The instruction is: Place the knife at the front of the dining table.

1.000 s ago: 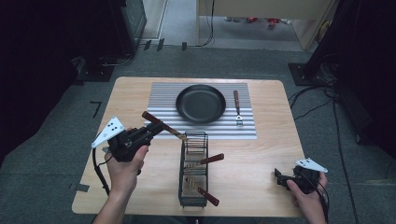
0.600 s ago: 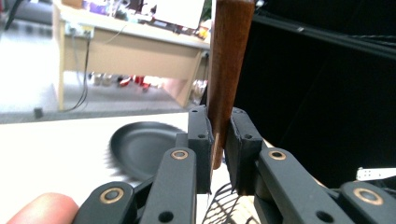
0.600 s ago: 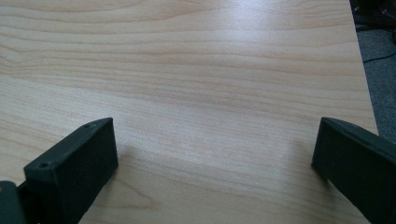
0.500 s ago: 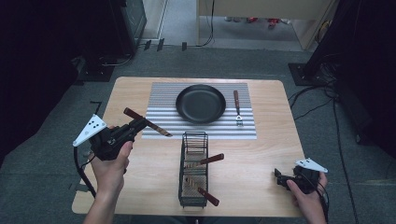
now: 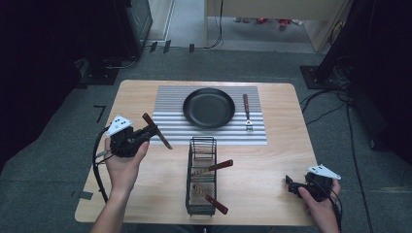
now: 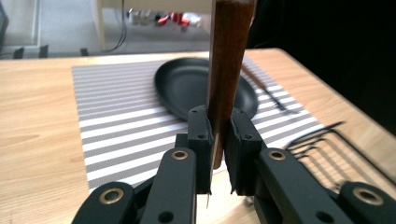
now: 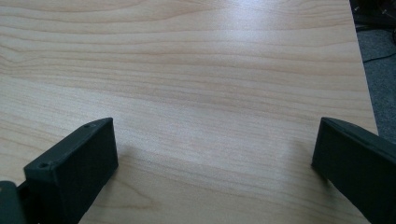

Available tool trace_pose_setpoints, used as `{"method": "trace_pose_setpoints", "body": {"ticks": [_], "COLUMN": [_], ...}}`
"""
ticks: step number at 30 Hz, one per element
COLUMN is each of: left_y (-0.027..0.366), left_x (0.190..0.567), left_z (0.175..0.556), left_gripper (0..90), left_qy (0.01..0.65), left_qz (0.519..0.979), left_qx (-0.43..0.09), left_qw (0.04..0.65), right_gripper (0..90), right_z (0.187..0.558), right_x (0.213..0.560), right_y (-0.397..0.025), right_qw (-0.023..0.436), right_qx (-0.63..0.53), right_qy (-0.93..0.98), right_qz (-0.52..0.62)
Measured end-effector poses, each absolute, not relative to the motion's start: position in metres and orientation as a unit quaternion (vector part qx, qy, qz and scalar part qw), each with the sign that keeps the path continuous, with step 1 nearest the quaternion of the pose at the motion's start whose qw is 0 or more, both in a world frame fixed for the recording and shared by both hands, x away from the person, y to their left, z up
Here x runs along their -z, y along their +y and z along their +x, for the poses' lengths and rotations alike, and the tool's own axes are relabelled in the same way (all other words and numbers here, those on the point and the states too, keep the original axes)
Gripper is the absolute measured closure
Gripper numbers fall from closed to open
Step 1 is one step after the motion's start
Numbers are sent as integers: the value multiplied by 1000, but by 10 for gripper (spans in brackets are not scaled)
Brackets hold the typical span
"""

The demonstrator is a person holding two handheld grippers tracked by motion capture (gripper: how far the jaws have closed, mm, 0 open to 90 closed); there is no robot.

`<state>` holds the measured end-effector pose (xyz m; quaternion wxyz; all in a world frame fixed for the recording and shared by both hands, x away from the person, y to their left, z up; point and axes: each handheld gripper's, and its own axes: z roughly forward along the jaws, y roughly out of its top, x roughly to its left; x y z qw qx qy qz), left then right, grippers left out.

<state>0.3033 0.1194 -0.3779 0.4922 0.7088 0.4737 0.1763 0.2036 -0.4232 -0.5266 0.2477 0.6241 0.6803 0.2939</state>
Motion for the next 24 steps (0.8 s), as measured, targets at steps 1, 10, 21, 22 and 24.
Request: {"method": "trace_pose_setpoints", "body": {"ticks": [1,10,21,22,24], "left_y": [118,109,98,96,93], "left_x": [379,388,399,399,399], "left_z": [307,339,367,369,375], "left_gripper": [824,824,824,824,824], "left_qy": [475,492,505,505,506], "left_qz": [710,722,726,726,727], "left_qx": [-177,-200,-214,-215,-216], "left_qw": [488,443,416,415,411], "right_gripper": [0,0,0,0,0], "right_z": [204,204,204,204,204], "right_x": [527,527,527,527,527], "right_y": [-423,-423,-423,-423,-423], "right_qw": [248,248,247,247,247], "right_qx": [-294,-294,-294,-294,-294], "right_qy": [680,680,680,680,680], "right_qz": [624,624,624,624,624]}}
